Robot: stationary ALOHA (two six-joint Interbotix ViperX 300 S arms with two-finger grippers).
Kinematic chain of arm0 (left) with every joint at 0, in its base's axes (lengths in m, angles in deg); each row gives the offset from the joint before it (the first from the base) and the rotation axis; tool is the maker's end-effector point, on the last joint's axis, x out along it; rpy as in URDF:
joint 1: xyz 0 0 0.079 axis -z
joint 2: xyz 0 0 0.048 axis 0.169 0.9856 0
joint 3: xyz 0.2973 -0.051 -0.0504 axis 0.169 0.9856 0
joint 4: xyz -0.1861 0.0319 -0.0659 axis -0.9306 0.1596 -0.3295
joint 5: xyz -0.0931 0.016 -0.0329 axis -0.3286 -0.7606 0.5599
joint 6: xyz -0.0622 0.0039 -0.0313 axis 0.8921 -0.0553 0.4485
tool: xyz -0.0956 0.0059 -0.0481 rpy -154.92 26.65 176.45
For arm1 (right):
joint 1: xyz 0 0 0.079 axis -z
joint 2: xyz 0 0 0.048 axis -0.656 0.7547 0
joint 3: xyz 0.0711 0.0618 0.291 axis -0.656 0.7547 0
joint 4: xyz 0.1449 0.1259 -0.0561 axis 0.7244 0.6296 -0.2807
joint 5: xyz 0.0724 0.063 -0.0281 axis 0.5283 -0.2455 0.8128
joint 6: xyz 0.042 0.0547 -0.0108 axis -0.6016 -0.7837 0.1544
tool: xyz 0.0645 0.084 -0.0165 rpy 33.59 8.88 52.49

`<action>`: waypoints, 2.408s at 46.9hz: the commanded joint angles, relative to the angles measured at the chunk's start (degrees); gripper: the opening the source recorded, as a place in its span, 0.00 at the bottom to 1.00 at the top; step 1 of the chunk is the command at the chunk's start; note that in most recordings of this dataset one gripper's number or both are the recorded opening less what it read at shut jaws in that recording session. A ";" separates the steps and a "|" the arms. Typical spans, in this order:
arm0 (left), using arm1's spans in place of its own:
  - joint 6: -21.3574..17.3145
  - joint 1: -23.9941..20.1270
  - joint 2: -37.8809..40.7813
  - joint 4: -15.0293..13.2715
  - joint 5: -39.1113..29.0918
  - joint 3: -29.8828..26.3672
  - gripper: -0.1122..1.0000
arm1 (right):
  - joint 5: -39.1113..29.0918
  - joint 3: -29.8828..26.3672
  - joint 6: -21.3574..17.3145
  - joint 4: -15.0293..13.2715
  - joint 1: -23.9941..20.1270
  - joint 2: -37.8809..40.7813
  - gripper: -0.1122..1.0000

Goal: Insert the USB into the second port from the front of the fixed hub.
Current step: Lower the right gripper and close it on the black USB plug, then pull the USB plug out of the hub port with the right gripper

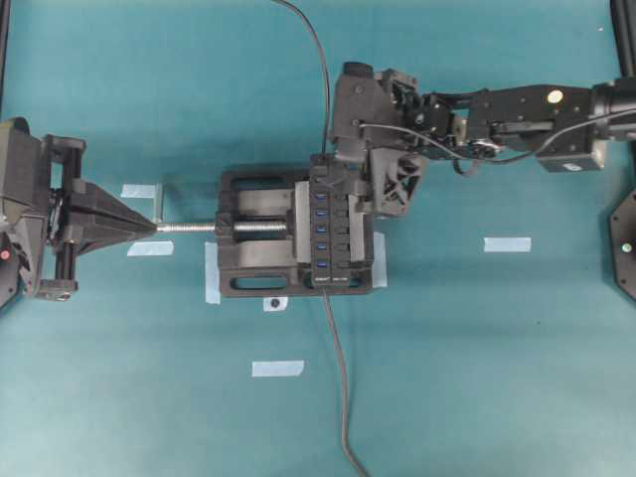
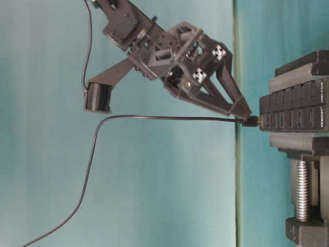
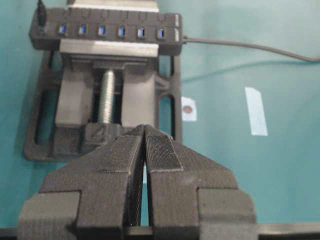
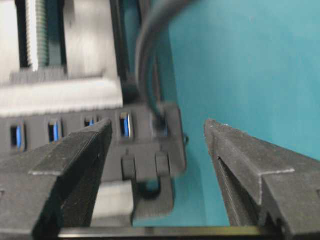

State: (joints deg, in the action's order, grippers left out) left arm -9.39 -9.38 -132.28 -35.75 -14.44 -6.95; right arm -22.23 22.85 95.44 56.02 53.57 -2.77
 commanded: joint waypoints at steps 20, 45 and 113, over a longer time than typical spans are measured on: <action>0.26 0.00 0.09 0.00 0.26 -0.53 0.12 | 0.88 -2.37 0.53 -0.09 0.35 0.79 0.81; 0.26 0.00 0.09 0.00 0.26 -0.44 0.12 | 0.88 -2.37 0.44 -0.09 0.35 0.79 0.51; 0.26 -0.09 -0.26 0.00 0.26 -0.35 0.12 | -3.87 -4.22 -0.09 0.70 -1.76 -5.10 0.18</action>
State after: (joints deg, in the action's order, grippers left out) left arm -9.22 -9.47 -132.54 -35.84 -14.44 -6.69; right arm -26.01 20.04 95.44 56.46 52.42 -5.05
